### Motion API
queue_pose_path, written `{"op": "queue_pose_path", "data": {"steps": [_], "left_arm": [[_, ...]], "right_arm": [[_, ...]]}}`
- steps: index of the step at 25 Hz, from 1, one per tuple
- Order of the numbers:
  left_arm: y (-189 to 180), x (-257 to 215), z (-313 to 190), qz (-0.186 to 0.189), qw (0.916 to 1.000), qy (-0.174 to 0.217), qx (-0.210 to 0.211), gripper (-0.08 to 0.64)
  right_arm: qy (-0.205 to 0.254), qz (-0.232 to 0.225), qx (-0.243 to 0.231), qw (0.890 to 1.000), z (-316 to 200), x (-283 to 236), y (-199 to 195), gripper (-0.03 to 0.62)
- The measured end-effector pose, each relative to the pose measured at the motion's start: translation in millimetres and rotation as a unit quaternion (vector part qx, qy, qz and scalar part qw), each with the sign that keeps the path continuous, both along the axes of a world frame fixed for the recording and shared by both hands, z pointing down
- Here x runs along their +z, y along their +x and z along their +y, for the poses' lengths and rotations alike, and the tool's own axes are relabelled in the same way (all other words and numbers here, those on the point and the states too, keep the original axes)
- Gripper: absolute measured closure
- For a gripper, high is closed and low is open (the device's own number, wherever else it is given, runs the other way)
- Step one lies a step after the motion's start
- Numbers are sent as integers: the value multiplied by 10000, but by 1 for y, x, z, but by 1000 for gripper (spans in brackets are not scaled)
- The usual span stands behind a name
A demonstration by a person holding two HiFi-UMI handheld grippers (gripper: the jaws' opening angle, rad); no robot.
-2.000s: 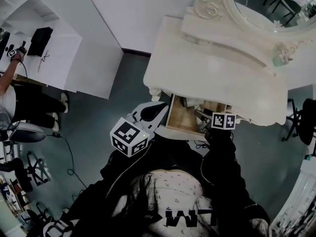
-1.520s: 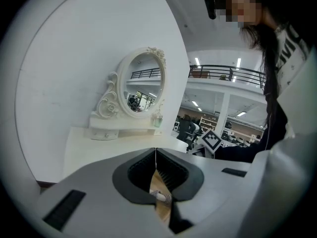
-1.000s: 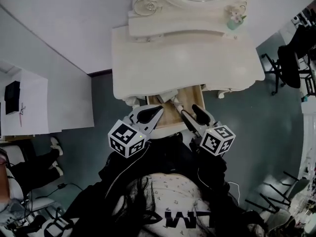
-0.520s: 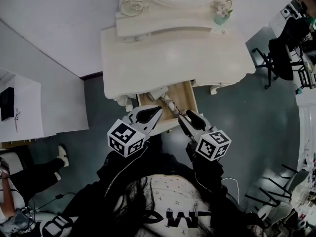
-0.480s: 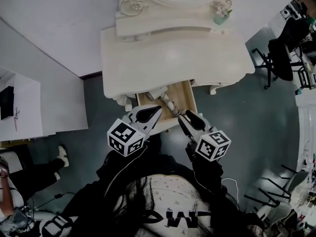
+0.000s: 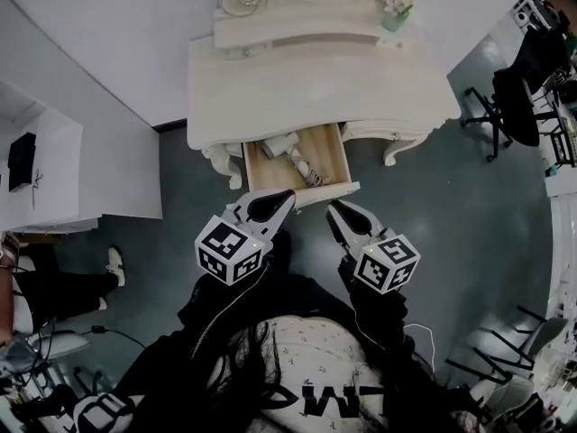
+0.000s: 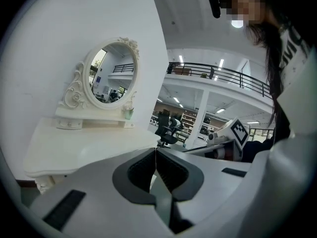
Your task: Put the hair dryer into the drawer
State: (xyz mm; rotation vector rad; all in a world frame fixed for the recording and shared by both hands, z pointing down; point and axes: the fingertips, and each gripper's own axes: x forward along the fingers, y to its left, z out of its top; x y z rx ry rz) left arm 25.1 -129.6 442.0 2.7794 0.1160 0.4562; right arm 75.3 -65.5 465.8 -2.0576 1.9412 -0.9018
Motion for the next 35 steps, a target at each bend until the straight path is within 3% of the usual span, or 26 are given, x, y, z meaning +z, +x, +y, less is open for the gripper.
{"op": "queue_pose_path", "data": {"steps": [19, 35], "left_arm": [[-85, 4, 126, -417, 9978, 340, -389, 560], [-128, -2, 138, -317, 9984, 319, -344, 560]], "right_arm": [[418, -166, -572, 9974, 100, 3, -86, 543], [355, -105, -584, 9976, 106, 1, -128, 545]]}}
